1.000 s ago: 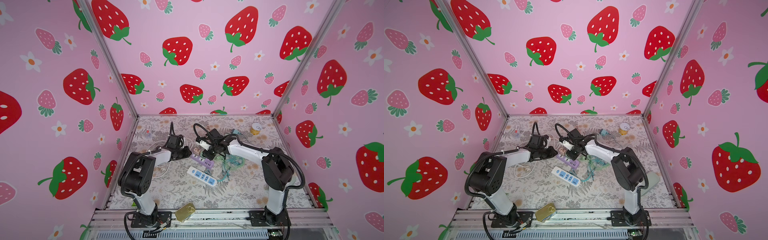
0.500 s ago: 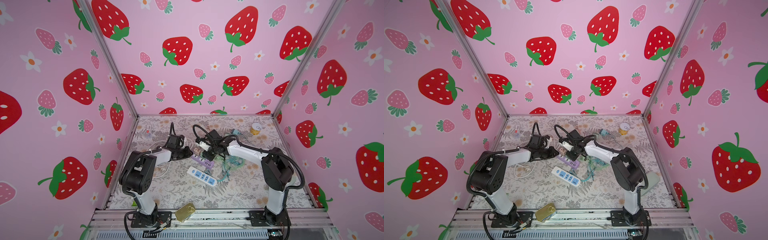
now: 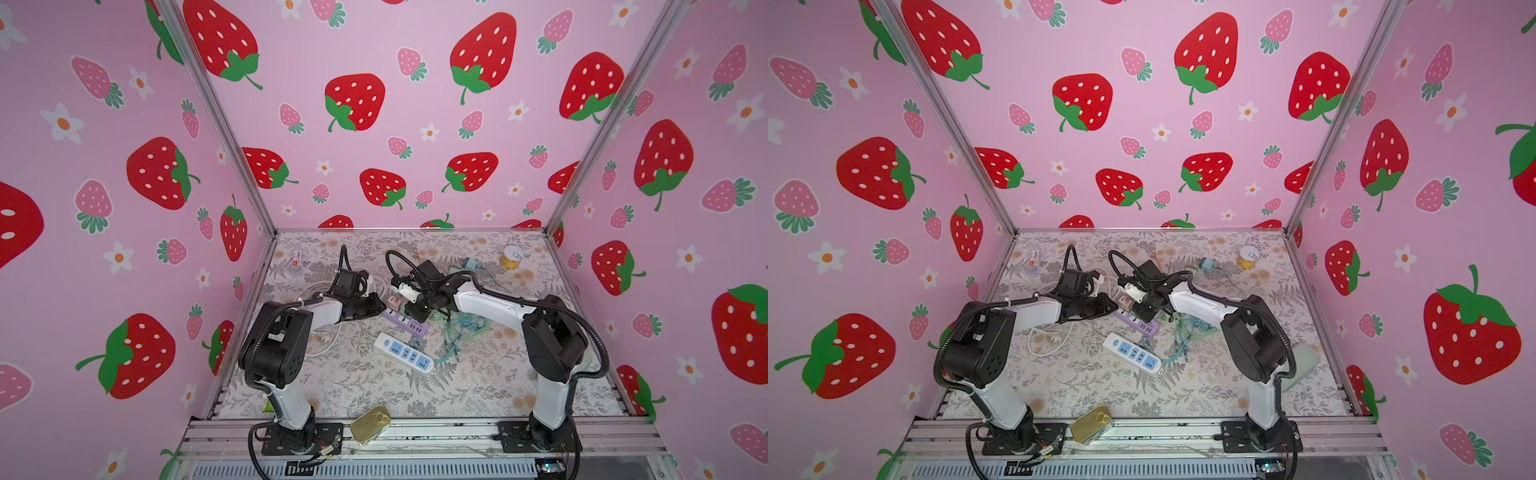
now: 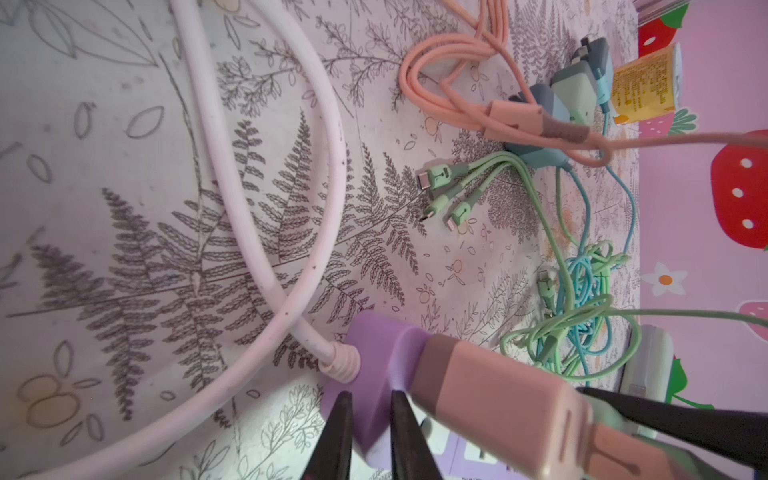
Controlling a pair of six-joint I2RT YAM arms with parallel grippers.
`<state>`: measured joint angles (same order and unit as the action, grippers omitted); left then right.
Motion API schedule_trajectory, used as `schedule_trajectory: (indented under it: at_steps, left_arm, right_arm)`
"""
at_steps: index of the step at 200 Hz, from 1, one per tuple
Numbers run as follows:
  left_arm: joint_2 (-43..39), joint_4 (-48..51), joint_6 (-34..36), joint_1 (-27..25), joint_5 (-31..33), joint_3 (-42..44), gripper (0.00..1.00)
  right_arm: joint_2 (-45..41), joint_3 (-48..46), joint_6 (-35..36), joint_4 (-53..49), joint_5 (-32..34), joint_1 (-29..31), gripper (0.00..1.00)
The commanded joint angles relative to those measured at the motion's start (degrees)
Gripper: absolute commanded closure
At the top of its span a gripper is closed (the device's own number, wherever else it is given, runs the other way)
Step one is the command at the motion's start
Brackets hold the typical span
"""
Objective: Insert the plug
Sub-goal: 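Lower the mint-green charger with the right gripper and press it into the socket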
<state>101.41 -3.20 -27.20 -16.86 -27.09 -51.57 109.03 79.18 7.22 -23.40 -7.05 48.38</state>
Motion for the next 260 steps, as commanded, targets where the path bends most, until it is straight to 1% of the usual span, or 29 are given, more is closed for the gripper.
schedule_trajectory:
  at_steps: [1, 70, 113, 169, 195, 239, 260]
  left_arm:
    - [1.6, 1.9, 0.6, 0.0, -0.5, 0.6, 0.81]
    - [1.1, 2.6, 0.9, 0.0, -0.1, 0.7, 0.81]
    - [0.9, 2.5, 0.7, 0.0, -0.2, 0.7, 0.81]
    - [-0.4, 2.6, 0.4, 0.0, -0.5, 0.8, 0.81]
    - [-0.8, 2.5, 0.5, 0.0, -0.6, 1.1, 0.81]
    - [-1.1, 1.3, -0.4, 0.0, -1.3, 2.0, 0.81]
    - [-1.2, -0.2, -1.0, 0.3, -2.6, 2.6, 0.81]
  right_arm:
    - [1.8, -1.8, 0.7, -2.1, 2.5, 0.4, 0.95]
    - [3.2, -5.8, -0.2, -1.0, 3.8, 0.7, 0.96]
    - [1.8, -8.2, -1.2, 0.6, 3.1, 0.7, 0.96]
    - [-0.6, -7.6, -2.4, 2.0, 1.0, 0.7, 0.95]
    - [-2.5, -7.5, -3.0, 2.7, -0.1, 0.7, 0.89]
    - [-5.1, -7.5, -3.9, 3.1, -1.5, 0.7, 0.76]
    - [-6.6, -7.2, -4.7, 3.0, -2.4, 0.7, 0.64]
